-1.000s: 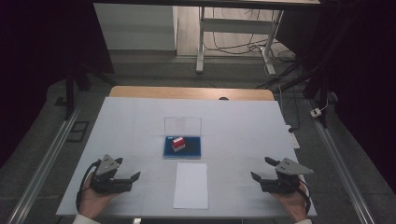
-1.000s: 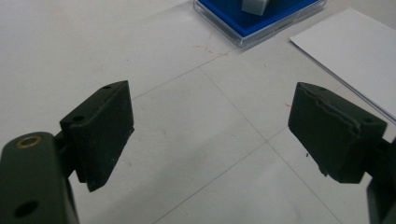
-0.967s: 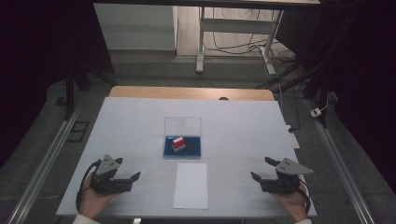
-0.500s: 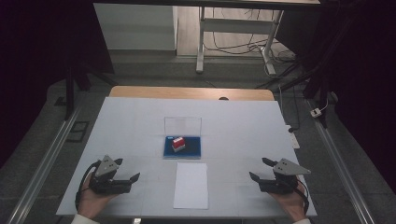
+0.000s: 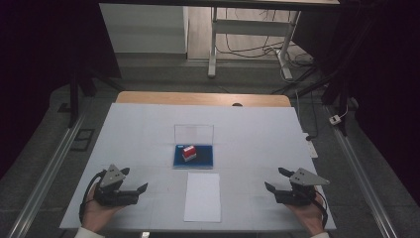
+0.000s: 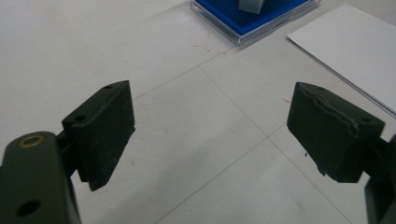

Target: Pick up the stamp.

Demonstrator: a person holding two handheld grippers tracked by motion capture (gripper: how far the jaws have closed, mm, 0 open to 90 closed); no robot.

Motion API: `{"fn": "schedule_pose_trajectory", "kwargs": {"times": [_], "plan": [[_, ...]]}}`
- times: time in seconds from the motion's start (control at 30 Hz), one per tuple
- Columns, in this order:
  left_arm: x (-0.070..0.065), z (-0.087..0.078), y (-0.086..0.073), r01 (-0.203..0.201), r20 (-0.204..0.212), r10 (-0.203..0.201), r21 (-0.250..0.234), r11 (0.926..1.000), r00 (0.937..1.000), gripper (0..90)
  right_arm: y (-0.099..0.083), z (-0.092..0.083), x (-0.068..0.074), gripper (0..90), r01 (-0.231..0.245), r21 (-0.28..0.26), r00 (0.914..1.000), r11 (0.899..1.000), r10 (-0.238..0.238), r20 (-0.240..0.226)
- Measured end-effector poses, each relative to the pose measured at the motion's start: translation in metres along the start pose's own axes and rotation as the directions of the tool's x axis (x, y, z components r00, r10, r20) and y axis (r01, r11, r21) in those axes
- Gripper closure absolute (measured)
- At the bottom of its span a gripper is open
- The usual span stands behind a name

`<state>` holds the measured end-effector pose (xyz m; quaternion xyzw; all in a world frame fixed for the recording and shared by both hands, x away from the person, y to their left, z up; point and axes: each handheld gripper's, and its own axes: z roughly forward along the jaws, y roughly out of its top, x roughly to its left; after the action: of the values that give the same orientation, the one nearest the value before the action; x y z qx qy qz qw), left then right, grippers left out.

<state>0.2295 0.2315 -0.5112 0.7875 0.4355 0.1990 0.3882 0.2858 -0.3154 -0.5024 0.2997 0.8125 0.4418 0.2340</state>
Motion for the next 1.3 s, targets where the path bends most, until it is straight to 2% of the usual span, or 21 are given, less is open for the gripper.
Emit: {"fn": "schedule_pose_trajectory", "kwargs": {"times": [0.3, 0.73, 1.0, 1.3], "plan": [[-0.001, -0.002, 0.017, -0.035, 0.006, 0.035, 0.007, 0.9994, 0.9994, 17.0, 0.001, 0.0, 0.001, 25.6, 0.003, -0.006, 1.0, 1.0, -0.003, -0.001], [0.0, -0.002, 0.039, -0.067, 0.049, 0.066, 0.005, 0.9978, 0.9966, 18.3, 0.002, 0.001, 0.002, 26.0, 0.006, 0.002, 1.0, 1.0, -0.006, -0.005], [-0.002, 0.006, 0.06, -0.114, 0.082, 0.113, 0.013, 0.9934, 0.9902, 18.8, 0.002, 0.002, 0.003, 26.3, 0.006, 0.008, 1.0, 1.0, -0.006, -0.004], [-0.001, 0.02, 0.073, -0.122, 0.095, 0.119, 0.023, 0.9923, 0.9883, 19.5, 0.001, 0.003, 0.003, 26.7, 0.002, 0.008, 1.0, 1.0, -0.002, -0.002]]}}
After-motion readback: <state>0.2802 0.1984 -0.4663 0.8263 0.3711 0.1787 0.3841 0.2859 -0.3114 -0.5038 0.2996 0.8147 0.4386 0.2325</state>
